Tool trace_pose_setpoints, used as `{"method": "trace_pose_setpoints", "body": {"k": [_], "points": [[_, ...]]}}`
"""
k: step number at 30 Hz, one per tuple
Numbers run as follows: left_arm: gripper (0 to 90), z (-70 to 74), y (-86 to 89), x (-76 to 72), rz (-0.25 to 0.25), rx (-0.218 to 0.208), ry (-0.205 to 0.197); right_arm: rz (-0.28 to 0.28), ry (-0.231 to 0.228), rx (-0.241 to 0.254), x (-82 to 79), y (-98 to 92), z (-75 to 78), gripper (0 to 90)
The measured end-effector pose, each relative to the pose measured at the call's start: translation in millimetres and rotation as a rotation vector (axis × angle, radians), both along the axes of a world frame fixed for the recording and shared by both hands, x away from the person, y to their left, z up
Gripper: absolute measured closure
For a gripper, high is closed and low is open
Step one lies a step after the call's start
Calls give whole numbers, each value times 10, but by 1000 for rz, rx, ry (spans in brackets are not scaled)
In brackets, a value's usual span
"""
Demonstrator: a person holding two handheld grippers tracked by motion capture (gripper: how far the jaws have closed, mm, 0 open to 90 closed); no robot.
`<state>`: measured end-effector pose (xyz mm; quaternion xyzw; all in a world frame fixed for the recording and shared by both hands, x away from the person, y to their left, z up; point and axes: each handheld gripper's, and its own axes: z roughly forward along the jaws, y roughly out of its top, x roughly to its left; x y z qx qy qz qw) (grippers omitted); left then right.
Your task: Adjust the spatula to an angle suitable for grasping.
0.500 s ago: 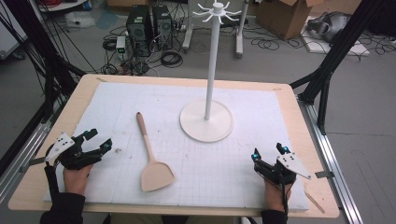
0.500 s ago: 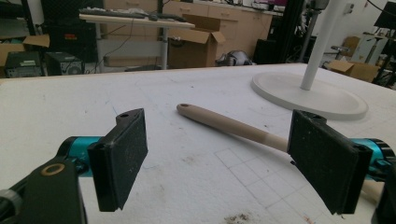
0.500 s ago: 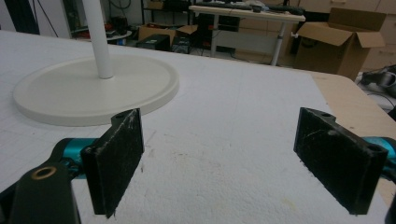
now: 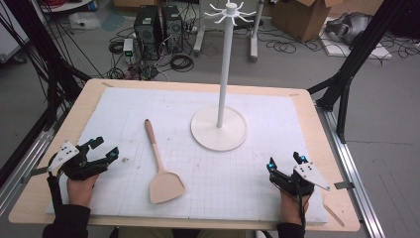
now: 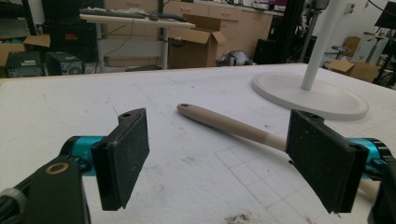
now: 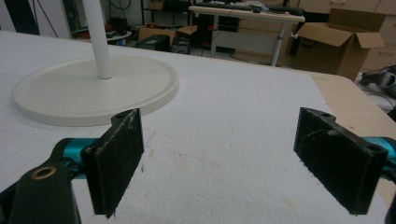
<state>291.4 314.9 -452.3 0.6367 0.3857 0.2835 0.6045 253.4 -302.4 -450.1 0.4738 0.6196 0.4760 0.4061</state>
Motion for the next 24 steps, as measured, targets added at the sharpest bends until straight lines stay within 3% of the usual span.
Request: {"method": "trace_pose_setpoints", "body": {"k": [9, 14, 18, 20, 24], "points": [[190, 6, 32, -3, 18, -26, 3, 18, -8, 15, -9, -14, 7, 147], [174, 119, -2, -47, 61, -30, 10, 26, 14, 20, -37, -15, 53, 148], [177, 227, -79, -13, 49, -6, 12, 42, -1, 25, -87, 22, 151, 149], [222, 258, -126, 13, 22, -2, 12, 54, -8, 13, -100, 52, 180, 150], [382, 294, -223, 50, -49, 60, 16, 82, -2, 16, -111, 91, 197, 150]]}}
